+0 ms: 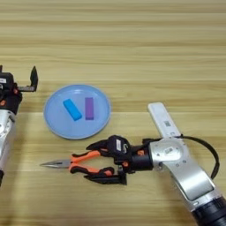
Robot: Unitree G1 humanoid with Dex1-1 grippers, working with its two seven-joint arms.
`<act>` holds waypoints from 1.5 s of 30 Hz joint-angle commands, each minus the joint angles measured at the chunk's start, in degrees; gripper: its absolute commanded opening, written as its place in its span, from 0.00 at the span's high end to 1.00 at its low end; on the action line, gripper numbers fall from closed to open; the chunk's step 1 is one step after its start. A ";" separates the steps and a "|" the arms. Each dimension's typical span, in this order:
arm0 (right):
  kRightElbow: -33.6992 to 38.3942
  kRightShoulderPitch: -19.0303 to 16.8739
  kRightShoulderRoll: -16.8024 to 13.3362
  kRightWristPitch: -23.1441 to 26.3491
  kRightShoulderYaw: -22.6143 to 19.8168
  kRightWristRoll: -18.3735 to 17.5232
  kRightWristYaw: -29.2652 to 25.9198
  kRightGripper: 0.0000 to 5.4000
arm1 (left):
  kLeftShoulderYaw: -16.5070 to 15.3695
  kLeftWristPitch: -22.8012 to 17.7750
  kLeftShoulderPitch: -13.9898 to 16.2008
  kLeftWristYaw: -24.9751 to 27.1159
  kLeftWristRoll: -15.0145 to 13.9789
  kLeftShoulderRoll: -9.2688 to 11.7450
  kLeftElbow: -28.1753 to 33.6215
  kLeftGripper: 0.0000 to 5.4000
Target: Move the objects on the table
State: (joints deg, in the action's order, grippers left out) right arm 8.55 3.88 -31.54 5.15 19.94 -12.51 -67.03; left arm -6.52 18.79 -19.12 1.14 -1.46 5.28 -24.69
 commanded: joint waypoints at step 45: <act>-10.00 2.91 0.35 -3.47 4.84 6.21 -0.66 0.36 | -0.03 0.42 -0.62 -0.22 0.09 0.24 -0.24 0.00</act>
State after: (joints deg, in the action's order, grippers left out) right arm -0.84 6.30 -31.09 1.75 24.36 -7.26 -67.92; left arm -6.53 18.79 -19.12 1.09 -1.46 5.30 -24.69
